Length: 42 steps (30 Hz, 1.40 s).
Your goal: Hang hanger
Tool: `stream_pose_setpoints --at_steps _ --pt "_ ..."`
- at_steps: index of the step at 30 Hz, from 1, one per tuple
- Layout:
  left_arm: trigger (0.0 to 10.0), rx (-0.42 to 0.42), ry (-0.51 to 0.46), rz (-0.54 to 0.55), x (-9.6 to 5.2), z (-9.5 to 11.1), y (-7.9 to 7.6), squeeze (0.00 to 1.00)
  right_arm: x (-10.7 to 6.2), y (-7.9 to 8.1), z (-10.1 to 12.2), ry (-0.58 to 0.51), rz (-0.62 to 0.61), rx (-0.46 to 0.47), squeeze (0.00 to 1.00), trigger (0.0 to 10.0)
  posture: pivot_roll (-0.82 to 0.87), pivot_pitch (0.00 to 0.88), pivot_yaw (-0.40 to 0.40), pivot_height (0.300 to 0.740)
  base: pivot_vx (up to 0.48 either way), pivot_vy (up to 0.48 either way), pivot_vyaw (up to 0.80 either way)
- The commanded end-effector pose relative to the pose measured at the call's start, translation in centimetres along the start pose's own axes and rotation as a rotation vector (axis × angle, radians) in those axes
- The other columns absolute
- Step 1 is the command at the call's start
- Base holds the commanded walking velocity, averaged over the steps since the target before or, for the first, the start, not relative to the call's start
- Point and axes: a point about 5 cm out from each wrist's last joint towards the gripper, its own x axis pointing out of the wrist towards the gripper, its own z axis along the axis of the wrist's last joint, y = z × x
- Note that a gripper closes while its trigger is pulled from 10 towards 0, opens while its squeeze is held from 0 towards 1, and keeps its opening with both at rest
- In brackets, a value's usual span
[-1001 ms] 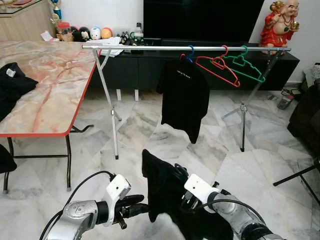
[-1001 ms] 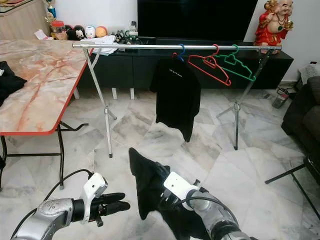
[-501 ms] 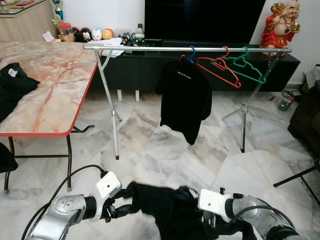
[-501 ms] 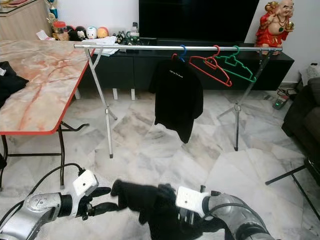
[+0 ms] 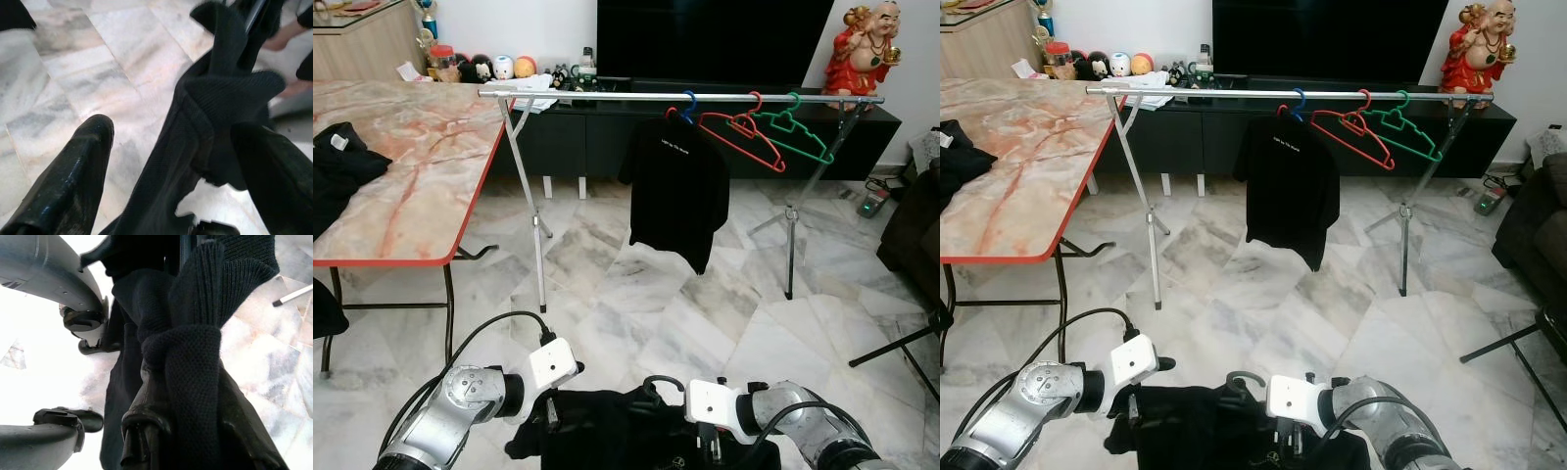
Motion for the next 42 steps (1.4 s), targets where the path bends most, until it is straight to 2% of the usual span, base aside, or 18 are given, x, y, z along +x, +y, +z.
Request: stream_pose_setpoints --at_steps 1,7,21,22,24,25,26,42 --pt "10.0 0.020 0.004 -0.030 0.5 0.1 -0.1 0.00 -0.1 -1.0 1.4 -0.054 -0.013 -0.048 0.00 0.0 0.09 0.045 -0.055 0.740 0.000 0.000 0.00" --pt "10.0 0.006 0.002 -0.094 1.1 -0.2 -0.8 0.00 -0.1 -1.2 2.3 -0.091 0.004 -0.085 0.00 0.0 0.09 0.051 -0.056 0.740 0.000 0.000 0.00" --pt "10.0 -0.021 -0.052 -0.096 2.0 0.2 -0.8 0.00 1.0 -0.8 3.5 -0.141 0.064 -0.122 0.00 0.0 0.09 0.056 -0.062 0.740 0.000 0.000 0.00" --pt "5.0 -0.025 -0.056 -0.095 2.0 0.2 -0.8 0.00 1.0 -0.8 3.6 -0.143 0.066 -0.123 0.00 0.0 0.09 0.056 -0.062 0.740 0.000 0.000 0.00" --pt "5.0 -0.027 -0.058 -0.094 2.0 0.2 -0.8 0.00 1.0 -0.8 3.6 -0.144 0.067 -0.123 0.00 0.0 0.09 0.057 -0.062 0.740 0.000 0.000 0.00" --pt "0.9 -0.032 -0.064 -0.092 2.0 0.2 -0.8 0.00 1.0 -0.7 3.6 -0.145 0.067 -0.124 0.00 0.0 0.09 0.058 -0.063 0.740 0.000 0.000 0.00" --pt "0.0 -0.037 -0.072 -0.094 2.0 0.2 -0.8 0.00 1.0 -0.7 3.6 -0.146 0.068 -0.124 0.00 0.0 0.09 0.058 -0.063 0.740 0.000 0.000 0.00" --pt "0.0 -0.054 -0.099 -0.111 2.0 0.5 -0.7 0.00 0.9 -0.8 3.4 -0.145 0.058 -0.103 0.00 0.0 0.09 0.056 -0.060 0.740 0.000 0.000 0.00"
